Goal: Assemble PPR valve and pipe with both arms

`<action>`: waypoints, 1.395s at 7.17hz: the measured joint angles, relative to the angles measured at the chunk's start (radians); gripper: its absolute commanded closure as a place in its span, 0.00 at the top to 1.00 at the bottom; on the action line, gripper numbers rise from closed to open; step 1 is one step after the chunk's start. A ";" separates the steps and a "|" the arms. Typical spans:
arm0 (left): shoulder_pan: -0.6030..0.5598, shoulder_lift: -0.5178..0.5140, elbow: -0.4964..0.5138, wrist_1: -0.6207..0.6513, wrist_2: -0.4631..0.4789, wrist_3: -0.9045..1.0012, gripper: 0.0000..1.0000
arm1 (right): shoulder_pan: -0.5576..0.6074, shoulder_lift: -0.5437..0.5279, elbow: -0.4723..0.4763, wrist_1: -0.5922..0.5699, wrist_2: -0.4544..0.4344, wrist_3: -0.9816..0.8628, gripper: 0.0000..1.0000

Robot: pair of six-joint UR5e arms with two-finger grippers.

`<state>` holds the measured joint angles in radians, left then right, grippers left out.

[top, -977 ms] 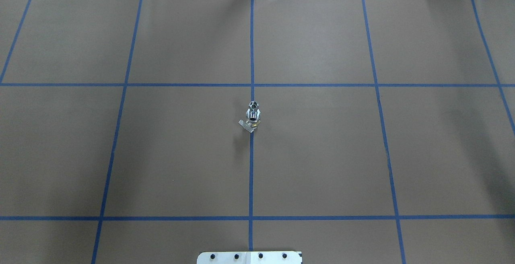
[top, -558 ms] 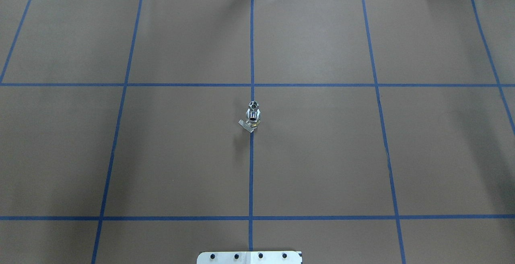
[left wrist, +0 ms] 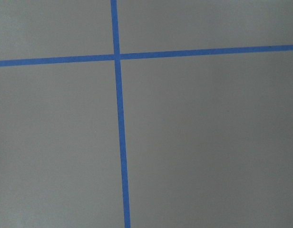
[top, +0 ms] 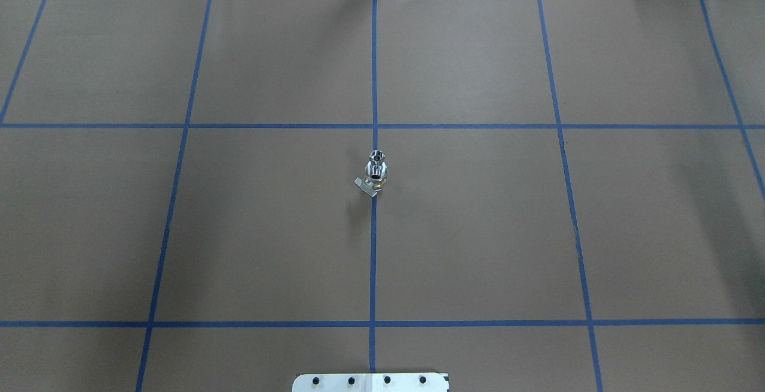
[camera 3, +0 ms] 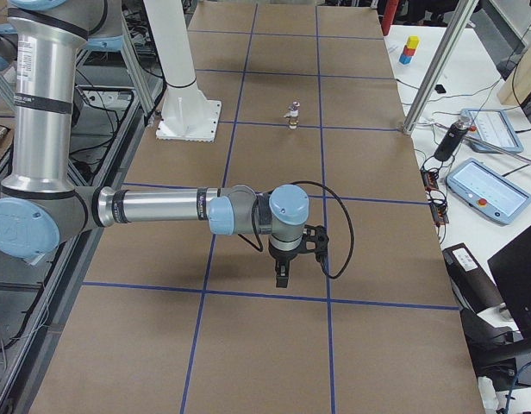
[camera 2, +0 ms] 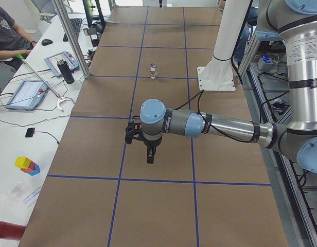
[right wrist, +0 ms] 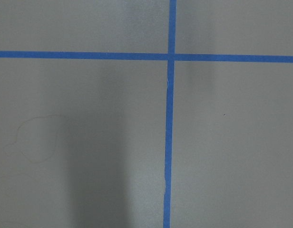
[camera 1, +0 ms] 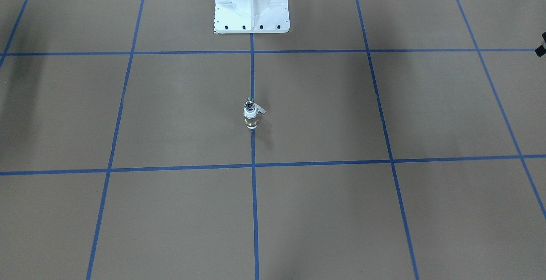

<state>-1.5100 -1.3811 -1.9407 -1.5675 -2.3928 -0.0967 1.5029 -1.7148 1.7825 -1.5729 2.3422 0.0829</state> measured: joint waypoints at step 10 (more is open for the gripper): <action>0.006 0.006 0.050 0.006 0.132 0.070 1.00 | -0.036 0.022 0.028 -0.078 -0.047 -0.051 1.00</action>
<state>-1.5038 -1.3751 -1.8910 -1.5618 -2.2610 -0.0263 1.4668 -1.6923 1.8101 -1.6511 2.2957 0.0317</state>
